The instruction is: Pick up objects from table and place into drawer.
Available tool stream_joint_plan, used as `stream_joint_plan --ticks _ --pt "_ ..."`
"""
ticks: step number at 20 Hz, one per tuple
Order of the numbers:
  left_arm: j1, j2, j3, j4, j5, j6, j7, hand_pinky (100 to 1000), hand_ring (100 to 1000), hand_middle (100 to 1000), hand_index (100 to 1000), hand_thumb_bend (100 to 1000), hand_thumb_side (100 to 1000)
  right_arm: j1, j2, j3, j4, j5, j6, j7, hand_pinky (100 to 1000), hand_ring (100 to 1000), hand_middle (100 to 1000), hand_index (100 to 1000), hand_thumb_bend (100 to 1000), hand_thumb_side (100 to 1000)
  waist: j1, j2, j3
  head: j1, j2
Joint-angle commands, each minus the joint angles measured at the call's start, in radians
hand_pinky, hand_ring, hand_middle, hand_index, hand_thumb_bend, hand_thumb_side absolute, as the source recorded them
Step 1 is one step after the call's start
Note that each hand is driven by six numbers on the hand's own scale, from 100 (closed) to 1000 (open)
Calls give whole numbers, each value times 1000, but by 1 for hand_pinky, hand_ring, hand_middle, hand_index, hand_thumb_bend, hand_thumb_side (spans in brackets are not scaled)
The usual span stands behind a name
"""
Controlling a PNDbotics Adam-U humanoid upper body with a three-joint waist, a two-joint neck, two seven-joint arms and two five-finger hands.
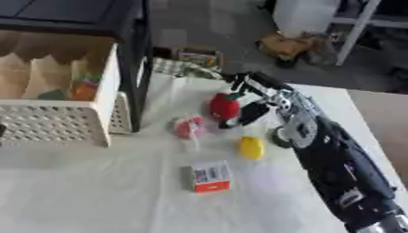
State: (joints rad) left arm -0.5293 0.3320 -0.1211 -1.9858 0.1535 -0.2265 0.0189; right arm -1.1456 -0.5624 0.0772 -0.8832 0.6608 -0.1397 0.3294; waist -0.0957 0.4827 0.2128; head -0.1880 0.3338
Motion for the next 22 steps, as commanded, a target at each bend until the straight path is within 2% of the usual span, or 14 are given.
stream_joint_plan --ticks 1,15,22 --pt "-14 0 -2 -14 -7 4 -4 483 375 584 858 100 501 -6 -55 3 -42 -35 4 -3 806 765 726 899 703 316 1 -19 3 -6 -18" --pt "-16 -9 -8 -14 -16 9 -15 486 373 585 857 100 492 -6 -63 -1 -50 -54 48 -51 801 757 714 892 653 420 -8 -3 16 -21 -35" --pt "-17 -14 -12 -14 -22 11 -22 485 371 586 856 100 484 -11 -60 3 -49 -57 60 -70 793 749 700 883 654 400 -12 4 23 -33 -49"
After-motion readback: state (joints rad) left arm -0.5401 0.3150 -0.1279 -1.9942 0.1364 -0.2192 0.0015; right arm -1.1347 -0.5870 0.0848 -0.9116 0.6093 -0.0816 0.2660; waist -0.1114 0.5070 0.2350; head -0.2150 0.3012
